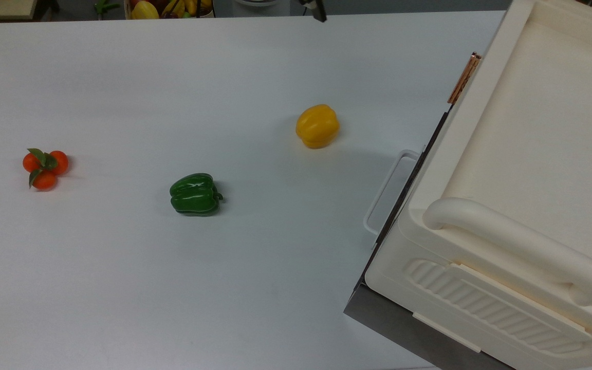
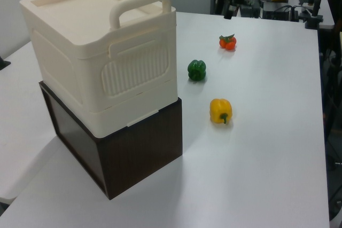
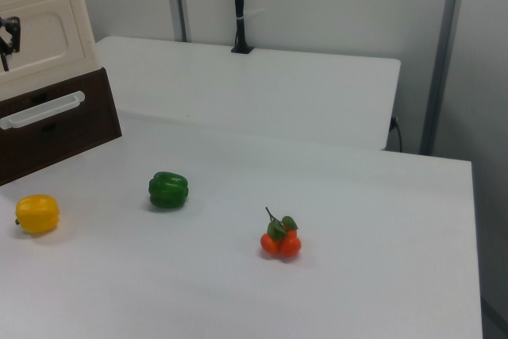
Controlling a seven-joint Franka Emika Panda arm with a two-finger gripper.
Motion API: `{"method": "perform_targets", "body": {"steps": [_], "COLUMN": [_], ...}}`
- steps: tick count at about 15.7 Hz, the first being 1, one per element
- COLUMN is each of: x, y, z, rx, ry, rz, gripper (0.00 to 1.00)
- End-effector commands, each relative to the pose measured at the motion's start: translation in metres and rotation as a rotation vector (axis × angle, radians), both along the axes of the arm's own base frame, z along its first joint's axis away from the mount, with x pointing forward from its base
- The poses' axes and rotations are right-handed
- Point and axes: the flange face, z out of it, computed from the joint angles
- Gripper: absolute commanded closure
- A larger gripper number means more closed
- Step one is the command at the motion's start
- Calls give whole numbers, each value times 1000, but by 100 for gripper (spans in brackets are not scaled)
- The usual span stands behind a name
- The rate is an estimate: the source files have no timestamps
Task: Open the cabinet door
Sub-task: 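Move the gripper down to the orange handle on the cream door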
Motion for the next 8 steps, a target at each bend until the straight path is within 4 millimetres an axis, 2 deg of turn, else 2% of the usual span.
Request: {"method": "perform_targets", "body": {"steps": [1,8], "x": [14,15], "y": [23,68], "z": [2,3], "rx": [31,47], "ry": [-93,-213], "rz": [92,209], "gripper": [47,58]}}
